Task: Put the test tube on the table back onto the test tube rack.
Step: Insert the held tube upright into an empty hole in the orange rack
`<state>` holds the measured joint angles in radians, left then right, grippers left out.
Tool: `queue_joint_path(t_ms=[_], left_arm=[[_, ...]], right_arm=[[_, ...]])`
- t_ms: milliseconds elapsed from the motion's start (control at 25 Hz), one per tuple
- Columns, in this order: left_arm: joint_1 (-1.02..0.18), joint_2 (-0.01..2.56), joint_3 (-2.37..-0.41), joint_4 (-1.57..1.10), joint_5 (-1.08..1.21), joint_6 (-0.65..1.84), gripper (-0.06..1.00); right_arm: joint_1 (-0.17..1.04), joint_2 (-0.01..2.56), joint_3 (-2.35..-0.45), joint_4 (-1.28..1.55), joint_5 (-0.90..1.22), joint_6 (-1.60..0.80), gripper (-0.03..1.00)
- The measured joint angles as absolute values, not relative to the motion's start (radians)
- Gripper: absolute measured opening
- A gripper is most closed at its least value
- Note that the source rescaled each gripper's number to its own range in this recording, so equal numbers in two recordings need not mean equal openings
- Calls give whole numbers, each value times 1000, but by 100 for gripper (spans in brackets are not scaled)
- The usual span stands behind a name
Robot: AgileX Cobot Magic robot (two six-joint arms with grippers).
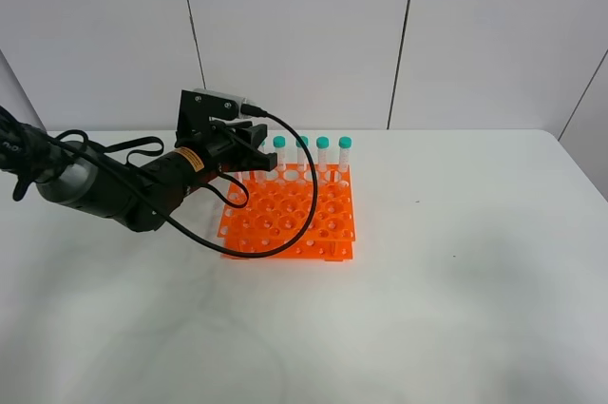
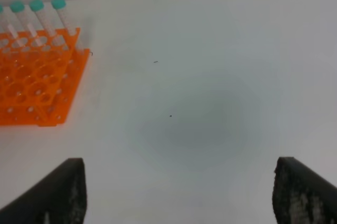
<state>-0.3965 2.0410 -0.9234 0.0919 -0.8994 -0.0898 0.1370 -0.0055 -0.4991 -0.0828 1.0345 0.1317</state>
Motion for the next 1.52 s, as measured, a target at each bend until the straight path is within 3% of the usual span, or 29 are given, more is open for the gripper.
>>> queue_joint_path(t_ms=[1520], left_arm=[[-396,2076,-925,92,-851,-92,0]], right_arm=[[137,-6,-499,-83,1034,132,91]])
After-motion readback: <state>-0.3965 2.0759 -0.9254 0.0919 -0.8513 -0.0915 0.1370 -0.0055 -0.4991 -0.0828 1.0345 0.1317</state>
